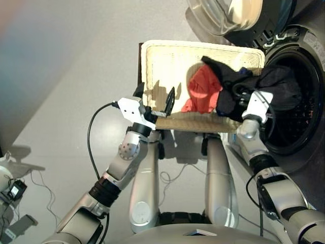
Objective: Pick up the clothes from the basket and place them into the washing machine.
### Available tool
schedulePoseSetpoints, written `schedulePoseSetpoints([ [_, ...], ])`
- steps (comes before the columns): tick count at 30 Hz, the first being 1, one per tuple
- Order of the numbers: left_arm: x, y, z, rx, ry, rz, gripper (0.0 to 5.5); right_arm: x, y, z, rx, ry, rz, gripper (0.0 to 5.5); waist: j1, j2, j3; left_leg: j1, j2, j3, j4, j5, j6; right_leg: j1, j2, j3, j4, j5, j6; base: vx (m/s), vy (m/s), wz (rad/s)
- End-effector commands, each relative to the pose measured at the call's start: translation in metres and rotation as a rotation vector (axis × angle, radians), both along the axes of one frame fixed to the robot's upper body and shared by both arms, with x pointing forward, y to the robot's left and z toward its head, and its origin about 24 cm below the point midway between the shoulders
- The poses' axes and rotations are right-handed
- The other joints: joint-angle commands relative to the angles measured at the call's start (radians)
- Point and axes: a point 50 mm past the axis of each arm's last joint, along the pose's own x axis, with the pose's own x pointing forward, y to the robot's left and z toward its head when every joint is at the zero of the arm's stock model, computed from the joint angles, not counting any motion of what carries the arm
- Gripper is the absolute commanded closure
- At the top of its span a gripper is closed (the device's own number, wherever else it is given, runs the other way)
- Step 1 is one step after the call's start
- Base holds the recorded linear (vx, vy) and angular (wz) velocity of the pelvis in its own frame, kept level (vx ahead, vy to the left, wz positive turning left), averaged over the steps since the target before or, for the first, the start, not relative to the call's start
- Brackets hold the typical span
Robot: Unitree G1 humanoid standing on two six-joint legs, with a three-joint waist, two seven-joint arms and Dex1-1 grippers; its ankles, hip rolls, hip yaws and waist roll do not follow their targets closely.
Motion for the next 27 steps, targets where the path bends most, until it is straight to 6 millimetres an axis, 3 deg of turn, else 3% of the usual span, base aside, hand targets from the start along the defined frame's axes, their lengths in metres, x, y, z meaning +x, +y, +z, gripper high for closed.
schedulePoseSetpoints([
  [1, -0.018, -0.006, 0.035, -0.024, -0.2, -0.063, 0.0, -0.009, -0.05, 0.045, 0.006, -0.192, -0.183, 5.5, 0.027, 0.014, -0.011, -0.039, -0.008, 0.005, 0.168, -0.146, 0.017, 0.029, 0.004, 0.022, 0.011, -0.023, 0.034, 0.0, 0.0, 0.0],
  [6, -0.018, -0.005, 0.041, -0.01, -0.224, -0.054, 0.0, -0.022, -0.095, 0.066, 0.161, -0.285, -0.385, 5.5, 0.031, 0.019, -0.011, -0.09, -0.015, 0.0, 0.189, -0.153, 0.015, -0.023, 0.002, 0.022, 0.027, -0.024, 0.033, 0.0, 0.0, 0.0],
  [11, -0.018, -0.001, 0.045, -0.017, -0.23, -0.037, 0.0, -0.037, -0.127, 0.083, 0.279, -0.363, -0.488, 5.5, 0.035, 0.019, -0.011, -0.118, -0.018, 0.001, 0.196, -0.156, 0.015, -0.056, 0.0, 0.027, 0.036, -0.024, 0.032, 0.0, 0.0, 0.0],
  [17, -0.018, 0.007, 0.051, -0.034, -0.235, -0.007, 0.0, -0.067, -0.166, 0.11, 0.564, -0.638, -0.66, 5.5, 0.03, 0.02, -0.011, -0.142, -0.022, 0.004, 0.202, -0.163, 0.014, -0.083, 0.0, 0.036, 0.039, -0.021, 0.035, 0.0, 0.0, 0.0],
  [27, -0.021, 0.019, 0.059, -0.05, -0.259, 0.035, 0.0, -0.105, -0.202, 0.143, 0.663, -0.824, -0.74, 5.5, 0.021, 0.013, -0.011, -0.173, -0.025, 0.008, 0.211, -0.167, 0.009, -0.114, -0.005, 0.048, 0.041, -0.015, 0.037, 0.0, 0.0, 0.0],
])
